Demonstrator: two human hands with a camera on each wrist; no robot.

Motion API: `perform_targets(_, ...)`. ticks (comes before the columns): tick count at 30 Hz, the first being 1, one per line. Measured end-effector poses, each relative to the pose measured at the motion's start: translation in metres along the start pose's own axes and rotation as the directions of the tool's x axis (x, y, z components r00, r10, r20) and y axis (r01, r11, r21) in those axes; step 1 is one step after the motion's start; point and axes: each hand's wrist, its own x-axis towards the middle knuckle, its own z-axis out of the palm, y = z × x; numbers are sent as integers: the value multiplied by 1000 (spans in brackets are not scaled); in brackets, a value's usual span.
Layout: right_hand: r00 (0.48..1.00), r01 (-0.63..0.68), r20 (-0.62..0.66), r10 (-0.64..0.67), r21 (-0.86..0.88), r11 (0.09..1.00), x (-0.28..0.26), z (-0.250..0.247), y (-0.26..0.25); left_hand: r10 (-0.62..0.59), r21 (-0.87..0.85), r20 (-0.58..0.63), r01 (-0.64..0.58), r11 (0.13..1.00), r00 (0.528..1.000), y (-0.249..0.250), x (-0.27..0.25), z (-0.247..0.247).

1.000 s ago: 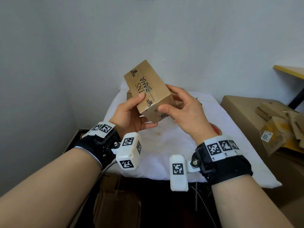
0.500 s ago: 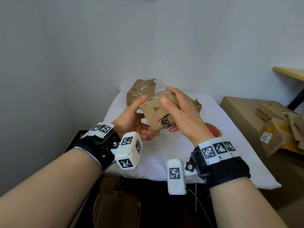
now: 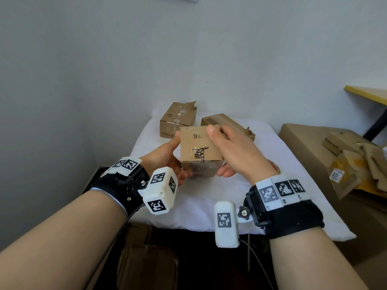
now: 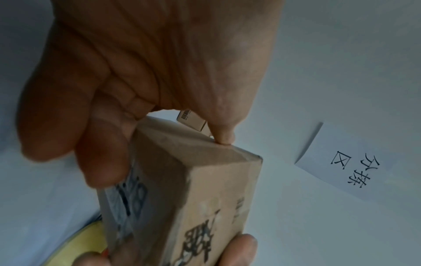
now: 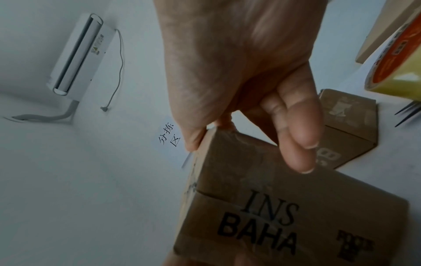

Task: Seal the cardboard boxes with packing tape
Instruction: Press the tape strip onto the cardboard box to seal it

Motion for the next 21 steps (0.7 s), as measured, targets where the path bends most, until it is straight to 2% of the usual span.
perform_targets(7,999,-30,-15,31,63,998,-3,-4,1,9,49,4,-9,999,1000,0,-4,4)
perform_targets(12,999,-42,5,43,-14,999,-5,-4,-1,53,110,-30,-49,993,998,0,-6,8)
perform_targets(16,999,-34,-1,34,8,999,-6,-3,-1,90,105,-57,-84,991,994,-2,-7,12)
perform_targets(21,1000,11,-21,-10,61,998,-5,-5,1,166,66,23,-168,984,986,-4,-11,13)
